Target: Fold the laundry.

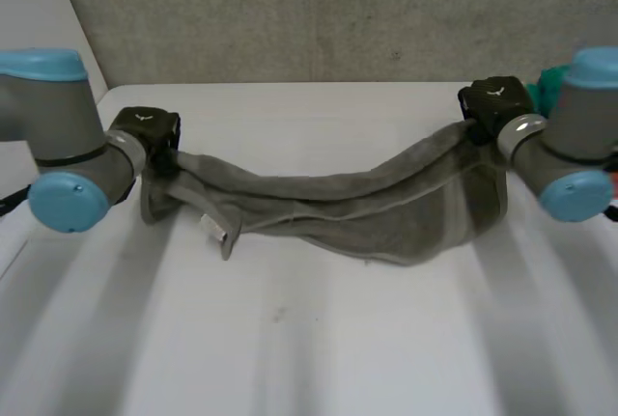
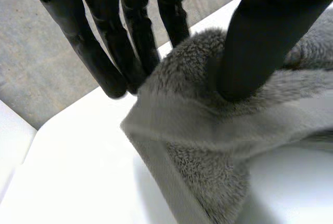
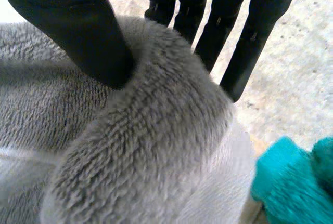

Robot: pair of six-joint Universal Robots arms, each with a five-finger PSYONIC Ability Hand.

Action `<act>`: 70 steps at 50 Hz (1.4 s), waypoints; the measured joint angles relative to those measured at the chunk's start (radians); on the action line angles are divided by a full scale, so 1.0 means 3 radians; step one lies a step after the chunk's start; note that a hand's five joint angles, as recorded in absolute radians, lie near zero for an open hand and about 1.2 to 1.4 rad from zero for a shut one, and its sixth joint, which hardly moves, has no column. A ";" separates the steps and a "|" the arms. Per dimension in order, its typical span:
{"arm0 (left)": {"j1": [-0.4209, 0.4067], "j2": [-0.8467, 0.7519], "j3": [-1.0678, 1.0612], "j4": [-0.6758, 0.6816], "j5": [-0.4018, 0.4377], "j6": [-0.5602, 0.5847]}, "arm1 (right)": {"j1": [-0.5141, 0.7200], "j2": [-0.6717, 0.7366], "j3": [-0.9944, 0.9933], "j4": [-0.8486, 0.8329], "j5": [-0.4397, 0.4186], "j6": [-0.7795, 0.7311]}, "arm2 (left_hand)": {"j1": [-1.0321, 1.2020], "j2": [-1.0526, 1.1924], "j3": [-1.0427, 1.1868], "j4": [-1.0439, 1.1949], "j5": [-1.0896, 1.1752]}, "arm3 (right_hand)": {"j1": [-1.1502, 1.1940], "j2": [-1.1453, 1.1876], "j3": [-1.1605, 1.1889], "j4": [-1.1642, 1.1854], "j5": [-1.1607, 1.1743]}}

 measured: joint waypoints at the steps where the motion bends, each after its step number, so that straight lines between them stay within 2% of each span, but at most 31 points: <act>1: -0.0003 -0.0025 0.0031 0.0002 -0.0004 0.0003 | 0.0011 0.0025 -0.0012 -0.0038 0.0014 -0.0005 | -0.0564 -0.0415 -0.0410 -0.0421 -0.0418 | -0.0067 -0.0070 -0.0068 -0.0067 -0.0067; 2: -0.0017 -0.0107 0.0144 0.0009 -0.0017 0.0017 | 0.0056 0.0120 -0.0057 -0.0176 0.0067 -0.0039 | -0.1478 -0.1288 -0.1220 -0.1254 -0.1234 | -0.1015 -0.1027 -0.0983 -0.0974 -0.1015; 3: -0.0025 -0.0139 0.0193 0.0011 -0.0024 0.0026 | 0.0077 0.0160 -0.0077 -0.0232 0.0093 -0.0065 | -0.1592 -0.1404 -0.1396 -0.1376 -0.1351 | -0.1487 -0.1500 -0.1439 -0.1425 -0.1496; 4: -0.0033 -0.0162 0.0234 0.0013 -0.0032 0.0039 | 0.0097 0.0196 -0.0095 -0.0277 0.0116 -0.0096 | -0.1927 -0.1783 -0.1784 -0.1815 -0.1762 | -0.1749 -0.1763 -0.1698 -0.1681 -0.1699; 6: -0.0051 -0.0187 0.0310 0.0019 -0.0056 0.0088 | 0.0143 0.0262 -0.0128 -0.0343 0.0183 -0.0194 | -0.1962 -0.1964 -0.1972 -0.2000 -0.1918 | -0.2443 -0.2488 -0.2470 -0.2490 -0.2463; 11: -0.0055 -0.0030 0.0234 0.0062 -0.0099 0.0252 | 0.0170 0.0209 -0.0082 -0.0245 0.0288 -0.0350 | -0.1962 -0.1995 -0.1987 -0.2012 -0.1918 | -0.2487 -0.2574 -0.2612 -0.2629 -0.2542; 14: -0.0048 0.0233 -0.0053 0.0142 -0.0045 0.0381 | 0.0137 0.0029 0.0090 -0.0117 0.0292 -0.0333 | -0.1962 -0.1995 -0.1987 -0.2012 -0.1918 | -0.2485 -0.2574 -0.2612 -0.2629 -0.2542; 19: -0.0058 0.0749 -0.0773 0.0373 0.0245 0.0701 | 0.0057 -0.0373 0.0530 0.0043 0.0198 -0.0232 | -0.1952 -0.1994 -0.1987 -0.2010 -0.1918 | -0.2485 -0.2574 -0.2612 -0.2629 -0.2542; 23: -0.0072 0.1074 -0.1423 0.0620 0.0590 0.1111 | -0.0004 -0.0723 0.0963 0.0134 0.0027 -0.0192 | -0.1764 -0.1802 -0.1832 -0.1800 -0.1792 | -0.2485 -0.2574 -0.2612 -0.2629 -0.2542; 28: -0.0060 0.1101 -0.1775 0.0778 0.0781 0.1466 | -0.0038 -0.0951 0.1294 0.0224 -0.0141 -0.0232 | -0.1466 -0.1565 -0.1576 -0.1540 -0.1543 | -0.2485 -0.2574 -0.2612 -0.2629 -0.2542; 34: -0.0057 0.0747 -0.1702 0.0839 0.0721 0.1653 | -0.0061 -0.1045 0.1562 0.0345 -0.0251 -0.0333 | -0.1478 -0.1573 -0.1582 -0.1560 -0.1562 | -0.2485 -0.2574 -0.2612 -0.2629 -0.2542; 40: -0.0084 0.0307 -0.1331 0.0918 0.0565 0.1643 | -0.0096 -0.1051 0.1732 0.0396 -0.0293 -0.0394 | -0.1462 -0.1561 -0.1570 -0.1561 -0.1561 | -0.2485 -0.2574 -0.2612 -0.2629 -0.2542; 44: -0.0102 0.0108 -0.1128 0.0900 0.0516 0.1620 | -0.0116 -0.1052 0.1783 0.0398 -0.0308 -0.0403 | -0.1091 -0.1216 -0.1221 -0.1204 -0.1198 | -0.2485 -0.2574 -0.2612 -0.2629 -0.2542; 47: -0.0120 -0.0108 -0.0867 0.0778 0.0511 0.1581 | -0.0149 -0.1056 0.1845 0.0391 -0.0330 -0.0408 | -0.0358 -0.0494 -0.0556 -0.0536 -0.0541 | -0.2485 -0.2574 -0.2612 -0.2629 -0.2542; 50: -0.0125 -0.0172 -0.0737 0.0673 0.0544 0.1534 | -0.0164 -0.1057 0.1870 0.0382 -0.0332 -0.0411 | 0.0905 0.0794 0.0766 0.0796 0.0770 | -0.2485 -0.2574 -0.2612 -0.2629 -0.2542; 53: -0.0127 -0.0153 -0.0674 0.0601 0.0565 0.1478 | -0.0170 -0.1058 0.1878 0.0375 -0.0329 -0.0416 | 0.1046 0.0993 0.0960 0.0961 0.0926 | -0.2485 -0.2574 -0.2612 -0.2629 -0.2542; 54: -0.0131 -0.0096 -0.0654 0.0552 0.0574 0.1422 | -0.0175 -0.1059 0.1879 0.0372 -0.0327 -0.0422 | 0.1142 0.1298 0.1251 0.1300 0.1147 | -0.2485 -0.2574 -0.2612 -0.2629 -0.2542; 62: -0.0183 0.0479 -0.0797 0.0313 0.0579 0.1109 | -0.0205 -0.1090 0.1806 0.0379 -0.0334 -0.0416 | 0.1142 0.1304 0.1257 0.1307 0.1147 | -0.2485 -0.2574 -0.2612 -0.2629 -0.2542; 70: -0.0246 0.1252 -0.0937 -0.0235 0.0692 0.0895 | -0.0236 -0.1111 0.1476 0.0478 -0.0495 -0.0274 | 0.1142 0.1304 0.1257 0.1308 0.1147 | -0.2485 -0.2574 -0.2612 -0.2629 -0.2542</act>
